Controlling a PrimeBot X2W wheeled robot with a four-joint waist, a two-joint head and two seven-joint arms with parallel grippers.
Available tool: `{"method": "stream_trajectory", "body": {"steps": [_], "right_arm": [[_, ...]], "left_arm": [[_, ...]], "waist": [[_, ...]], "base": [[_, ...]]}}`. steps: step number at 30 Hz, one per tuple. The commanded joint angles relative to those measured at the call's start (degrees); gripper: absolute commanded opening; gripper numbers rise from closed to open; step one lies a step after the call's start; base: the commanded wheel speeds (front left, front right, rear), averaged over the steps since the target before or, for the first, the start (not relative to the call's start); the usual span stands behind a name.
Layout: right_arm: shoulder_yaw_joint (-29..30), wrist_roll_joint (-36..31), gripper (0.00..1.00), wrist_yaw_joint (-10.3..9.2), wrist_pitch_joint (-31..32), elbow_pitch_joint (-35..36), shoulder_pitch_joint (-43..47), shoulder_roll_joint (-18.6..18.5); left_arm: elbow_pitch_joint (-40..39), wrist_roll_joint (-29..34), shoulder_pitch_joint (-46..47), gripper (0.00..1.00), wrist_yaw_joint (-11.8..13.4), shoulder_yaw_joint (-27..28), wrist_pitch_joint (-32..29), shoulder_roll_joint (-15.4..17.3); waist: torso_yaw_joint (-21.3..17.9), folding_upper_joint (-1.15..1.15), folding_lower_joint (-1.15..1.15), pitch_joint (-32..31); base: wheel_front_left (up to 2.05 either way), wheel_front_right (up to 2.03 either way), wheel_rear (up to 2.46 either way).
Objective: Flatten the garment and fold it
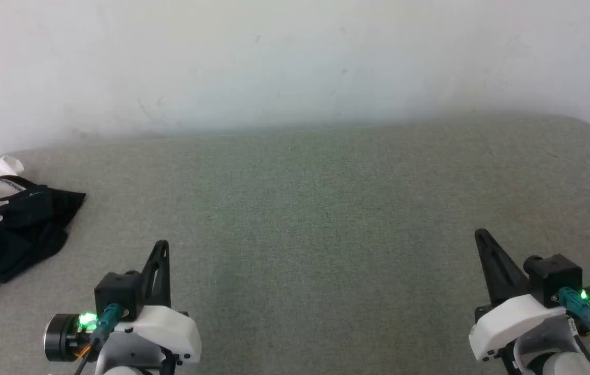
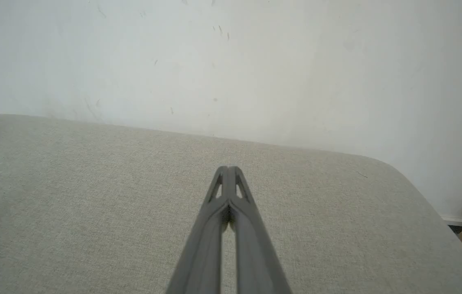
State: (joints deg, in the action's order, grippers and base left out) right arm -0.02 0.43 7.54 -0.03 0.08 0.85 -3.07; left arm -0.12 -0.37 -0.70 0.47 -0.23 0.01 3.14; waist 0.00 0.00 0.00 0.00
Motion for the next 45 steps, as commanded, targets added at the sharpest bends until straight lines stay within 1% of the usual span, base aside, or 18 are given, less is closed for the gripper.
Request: {"method": "stream_trajectory", "body": {"steps": [1, 34, 35, 45], "right_arm": [[0.0, -0.4, 0.00, -0.05, 0.0, -0.1, -0.8, 0.2], [0.0, -0.4, 0.00, -0.05, 0.0, -0.1, -0.8, 0.2], [0.0, 0.0, 1.00, 0.00, 0.0, 0.0, 0.0, 0.0], [0.9, 0.7, 1.00, 0.00, -0.9, 0.4, 0.7, 0.0]], "left_arm": [[0.1, 0.4, 0.7, 0.00, -0.5, 0.2, 0.0, -0.3], [0.1, 0.4, 0.7, 0.00, -0.5, 0.2, 0.0, -0.3], [0.0, 0.0, 0.0, 1.00, 0.0, 0.0, 0.0, 0.0], [-0.6, 0.0, -0.7, 1.00, 0.0, -0.2, 0.9, 0.0]], "waist": [[0.0, 0.00, 0.00, 0.0], [0.0, 0.00, 0.00, 0.0], [0.0, 0.00, 0.00, 0.0], [0.1, 0.00, 0.00, 0.0]], "base": [[0.00, 0.00, 0.00], [0.00, 0.00, 0.00], [0.00, 0.00, 0.00], [0.00, 0.00, 0.00]]}}
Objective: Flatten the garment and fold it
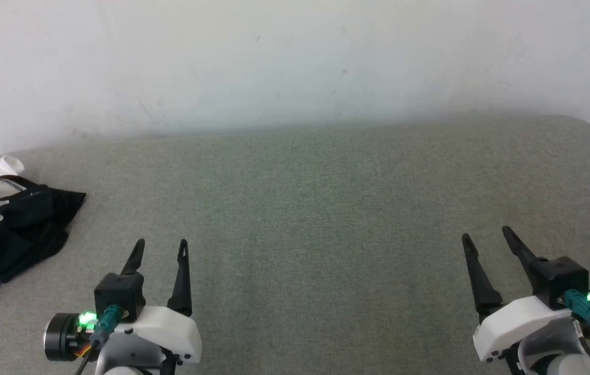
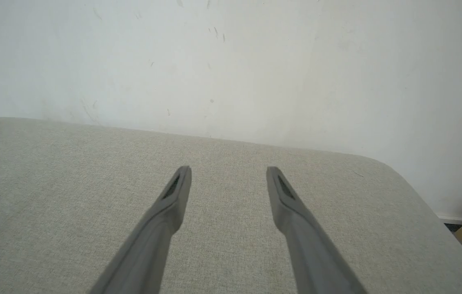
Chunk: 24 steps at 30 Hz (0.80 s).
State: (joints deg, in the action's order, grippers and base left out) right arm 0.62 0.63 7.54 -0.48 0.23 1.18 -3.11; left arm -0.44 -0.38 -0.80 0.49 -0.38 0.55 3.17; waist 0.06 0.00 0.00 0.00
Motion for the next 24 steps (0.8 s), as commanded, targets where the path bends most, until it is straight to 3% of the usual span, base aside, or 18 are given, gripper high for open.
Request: {"method": "stream_trajectory", "body": {"steps": [1, 24], "right_arm": [[0.4, 0.6, 1.00, 0.00, -0.5, 0.3, 0.4, 0.0], [3.2, 1.3, 1.00, -0.01, -3.3, 1.4, 1.9, 0.1]], "left_arm": [[-0.4, 0.0, -0.7, 1.00, 0.0, -0.1, 0.4, 0.0], [-2.7, -0.1, -2.7, 1.00, 0.7, -0.4, 3.2, 0.0]], "waist": [[0.0, 0.00, 0.00, 0.0], [1.5, 0.00, 0.00, 0.3]], "base": [[0.00, 0.00, 0.00], [0.00, 0.00, 0.00]]}}
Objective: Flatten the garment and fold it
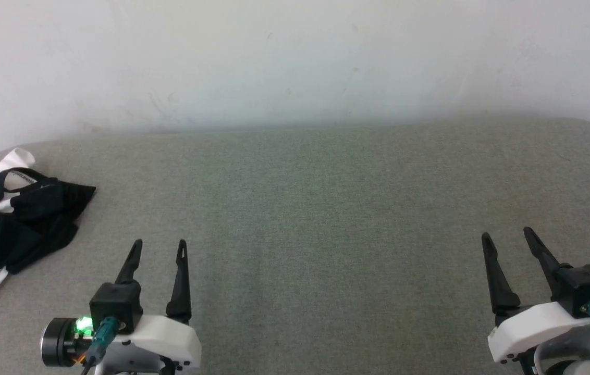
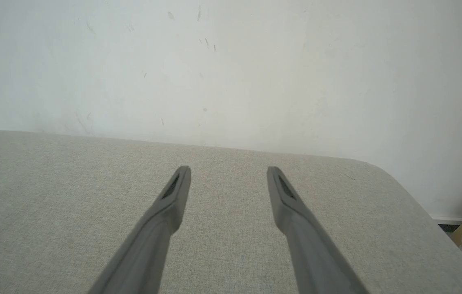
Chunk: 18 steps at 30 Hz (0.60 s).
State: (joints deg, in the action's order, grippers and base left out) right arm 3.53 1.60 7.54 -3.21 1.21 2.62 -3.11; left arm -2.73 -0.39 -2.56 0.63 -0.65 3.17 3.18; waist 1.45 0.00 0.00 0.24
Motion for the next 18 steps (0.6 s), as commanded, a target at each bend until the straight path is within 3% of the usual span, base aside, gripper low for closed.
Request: {"method": "stream_trajectory", "body": {"steps": [1, 18], "right_arm": [[0.3, 0.3, 1.00, -0.01, -0.7, 0.4, 0.5, 0.1], [0.6, -1.2, 1.00, -0.02, -2.6, 0.7, 1.5, 0.1]], "left_arm": [[-0.5, -0.1, -1.0, 1.00, 0.6, -0.1, 0.7, 0.0], [-1.8, -0.5, -2.7, 1.00, 1.9, -0.4, 2.7, 0.0]], "waist": [[0.3, 0.00, 0.00, 0.0], [4.5, 0.00, 0.00, 0.0]], "base": [[0.00, 0.00, 0.00], [0.00, 0.00, 0.00]]}}
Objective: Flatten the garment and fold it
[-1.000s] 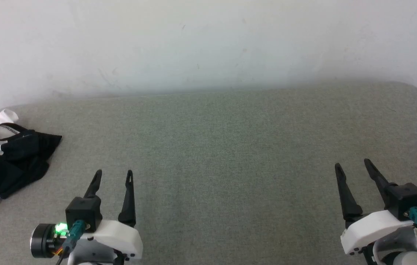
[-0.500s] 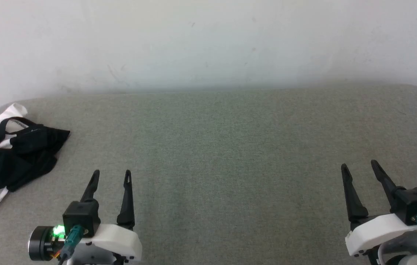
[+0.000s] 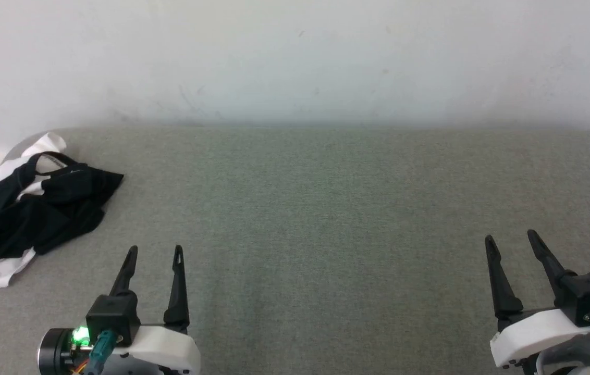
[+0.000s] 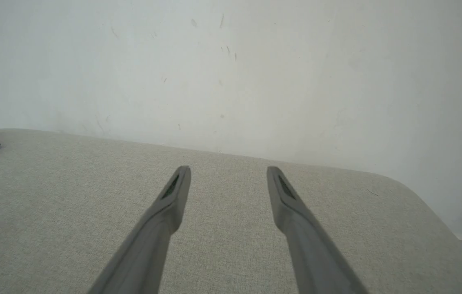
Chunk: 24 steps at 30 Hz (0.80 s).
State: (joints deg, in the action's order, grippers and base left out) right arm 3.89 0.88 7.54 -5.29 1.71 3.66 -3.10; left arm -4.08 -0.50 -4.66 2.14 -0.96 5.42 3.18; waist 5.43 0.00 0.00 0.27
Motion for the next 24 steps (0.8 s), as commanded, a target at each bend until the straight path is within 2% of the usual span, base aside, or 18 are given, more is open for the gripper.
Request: {"method": "stream_trajectory", "body": {"steps": [1, 24], "right_arm": [[0.2, -0.5, 1.00, -0.02, -0.6, 0.3, 0.5, 0.1], [-1.0, -1.4, 1.00, -0.03, -1.9, 1.3, 1.7, 0.1]], "left_arm": [[-0.5, -0.4, -0.7, 1.00, 0.5, -0.1, 0.6, 0.0], [-2.6, -0.8, -3.3, 1.00, 2.0, -0.4, 3.2, 0.0]], "waist": [[0.8, 0.00, 0.00, -0.1], [9.6, 0.00, 0.00, -0.3]], "base": [[0.00, 0.00, 0.00], [0.00, 0.00, 0.00]]}}
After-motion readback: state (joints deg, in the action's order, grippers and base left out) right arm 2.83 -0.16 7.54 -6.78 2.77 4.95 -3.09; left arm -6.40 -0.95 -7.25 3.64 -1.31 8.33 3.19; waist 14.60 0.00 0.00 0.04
